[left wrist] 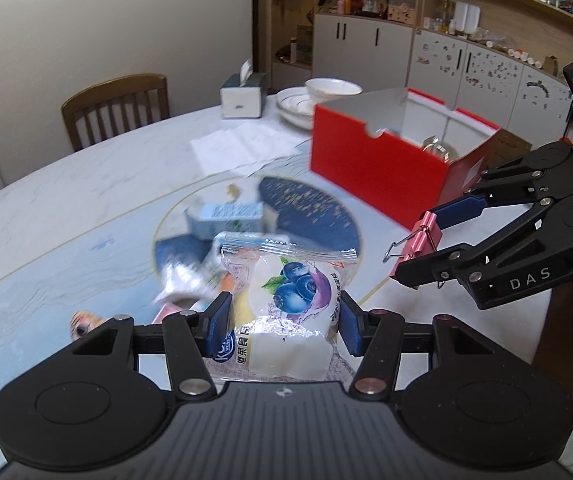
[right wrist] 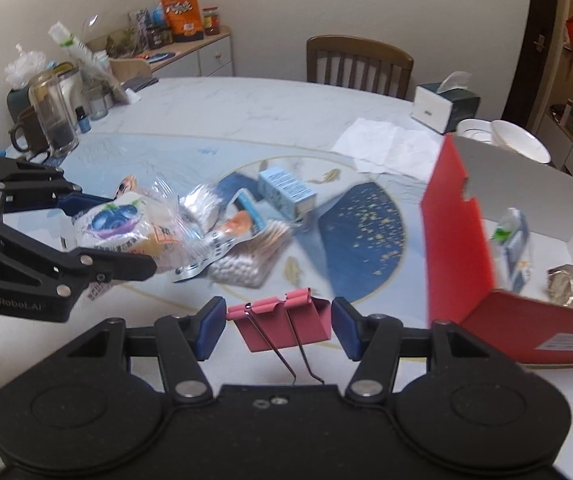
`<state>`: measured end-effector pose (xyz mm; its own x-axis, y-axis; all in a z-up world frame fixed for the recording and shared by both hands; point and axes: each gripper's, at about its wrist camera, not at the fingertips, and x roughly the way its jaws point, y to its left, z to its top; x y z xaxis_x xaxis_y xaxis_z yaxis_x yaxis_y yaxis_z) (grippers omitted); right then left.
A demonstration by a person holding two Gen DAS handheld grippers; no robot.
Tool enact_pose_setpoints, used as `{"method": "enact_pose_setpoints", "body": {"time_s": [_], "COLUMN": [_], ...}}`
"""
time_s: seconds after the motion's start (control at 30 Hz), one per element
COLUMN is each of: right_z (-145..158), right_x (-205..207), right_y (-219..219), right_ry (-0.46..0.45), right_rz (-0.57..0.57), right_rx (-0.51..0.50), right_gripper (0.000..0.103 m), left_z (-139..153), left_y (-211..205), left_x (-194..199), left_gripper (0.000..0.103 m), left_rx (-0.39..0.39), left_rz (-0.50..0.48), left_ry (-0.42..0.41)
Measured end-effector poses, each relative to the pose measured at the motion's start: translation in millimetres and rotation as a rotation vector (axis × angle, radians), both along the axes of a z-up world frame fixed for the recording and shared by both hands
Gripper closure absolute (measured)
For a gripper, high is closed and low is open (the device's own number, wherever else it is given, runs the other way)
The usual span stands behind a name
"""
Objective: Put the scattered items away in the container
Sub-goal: 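Carry the bread bag and pink binder clip over the box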
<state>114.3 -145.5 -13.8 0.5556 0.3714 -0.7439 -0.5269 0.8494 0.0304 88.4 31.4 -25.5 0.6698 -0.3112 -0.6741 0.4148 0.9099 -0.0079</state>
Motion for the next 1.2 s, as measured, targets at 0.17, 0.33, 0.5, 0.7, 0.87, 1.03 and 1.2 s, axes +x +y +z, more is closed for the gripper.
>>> {"method": "enact_pose_setpoints", "body": {"time_s": [0.17,0.33,0.5,0.7,0.87,1.03,1.2], "right_z": [20,36,52,63,66,62,54], "right_x": [2,13,27,48,71,94,112], "right_y": [-25,-55,-85,-123,-153,-177,-194], "right_ry": [-0.054,-0.07,-0.099,-0.13,-0.149,-0.14,-0.122], "right_rz": [-0.019,-0.053,-0.084,-0.122,-0.16,-0.184,-0.193], "right_rx": [0.007,0.028,0.043,0.045,0.032,0.034,0.025], "right_gripper": [0.046,0.046,0.046,0.046,0.046,0.046,0.046], "left_z": [11,21,31,42,47,52,51], "left_y": [-24,-47,-71,-106,-138,-168,-194], "left_x": [9,18,31,46,61,77,94], "left_gripper": [0.049,0.049,0.049,0.049,0.049,0.049,0.049], "left_rx": [-0.009,-0.017,-0.025,-0.023,-0.013,0.003,0.019], "left_rz": [-0.027,-0.051,-0.077,-0.116,-0.149,-0.177,-0.19], "left_ry": [-0.01,-0.025,-0.04,-0.067,-0.074,-0.076,-0.065]}}
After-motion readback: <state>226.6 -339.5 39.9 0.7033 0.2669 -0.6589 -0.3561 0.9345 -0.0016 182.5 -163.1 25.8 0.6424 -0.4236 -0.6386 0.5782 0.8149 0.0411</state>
